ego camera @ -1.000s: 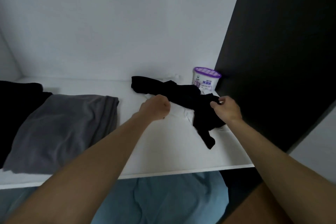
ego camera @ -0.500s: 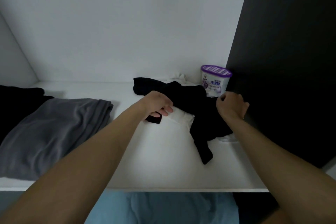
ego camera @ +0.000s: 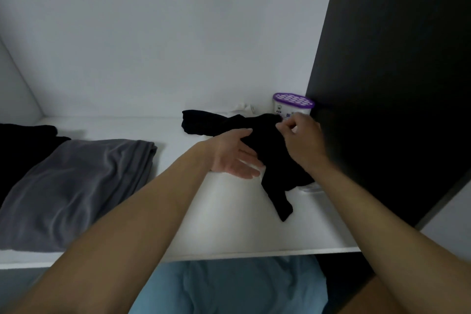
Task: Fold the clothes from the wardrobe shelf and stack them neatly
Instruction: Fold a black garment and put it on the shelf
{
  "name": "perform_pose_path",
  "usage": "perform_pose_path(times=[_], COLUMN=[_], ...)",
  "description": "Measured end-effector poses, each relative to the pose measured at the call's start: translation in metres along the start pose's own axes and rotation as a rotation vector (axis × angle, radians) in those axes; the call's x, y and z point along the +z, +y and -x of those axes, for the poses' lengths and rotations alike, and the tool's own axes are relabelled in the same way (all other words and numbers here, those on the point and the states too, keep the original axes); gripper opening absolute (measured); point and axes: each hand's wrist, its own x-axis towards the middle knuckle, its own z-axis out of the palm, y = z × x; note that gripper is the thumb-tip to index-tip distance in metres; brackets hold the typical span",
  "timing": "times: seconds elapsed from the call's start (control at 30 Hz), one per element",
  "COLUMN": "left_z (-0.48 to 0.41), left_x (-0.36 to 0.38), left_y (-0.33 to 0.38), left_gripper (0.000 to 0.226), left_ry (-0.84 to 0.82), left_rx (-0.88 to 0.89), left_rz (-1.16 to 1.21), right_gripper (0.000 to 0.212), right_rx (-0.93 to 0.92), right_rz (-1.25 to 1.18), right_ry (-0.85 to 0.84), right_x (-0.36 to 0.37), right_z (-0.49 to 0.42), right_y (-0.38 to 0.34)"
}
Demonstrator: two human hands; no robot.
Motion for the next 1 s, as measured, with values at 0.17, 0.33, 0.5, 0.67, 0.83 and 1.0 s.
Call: perform_pose_path(times=[0.17,0.33,0.5,0.67,0.83,1.0], left_z=[0.016,0.054,0.093,0.135,0.178,0.211], left_x=[0.015,0.015,-0.028,-0.071,-0.084,-0.097], left_y=[-0.012,-0.032,-0.062,-0.101,-0.148,-0.177], left_gripper=[0.024,0.025,0.011,0.013,0.056,0.067], left_ry=[-0.077,0.050,0.277,0.349,0.178,0.064], left_rx=[0.173,0.277,0.317,0.305,0.234,0.167], left_rz=[0.222,-0.094,-0.288,-0.168,-0.017,-0.124], right_gripper=[0.017,0.013,0.009,0.026,0.064,0.094], right_rx=[-0.164,-0.377,-0.278,0.292,0.417,0.174], right_rz=[-0.016,0.180,0.114,0.014,0.058,0.124], right_ry=[-0.412,-0.551,-0.279,-0.217,-0.387,-0.483], right_x=[-0.003,-0.006,-0.012,0.006,0.036,0.052], right_z=[0.078,0.131,0.156,0.154,0.165,0.172], right_y=[-0.048,-0.067,-0.081,-0.093,-0.116,-0.146])
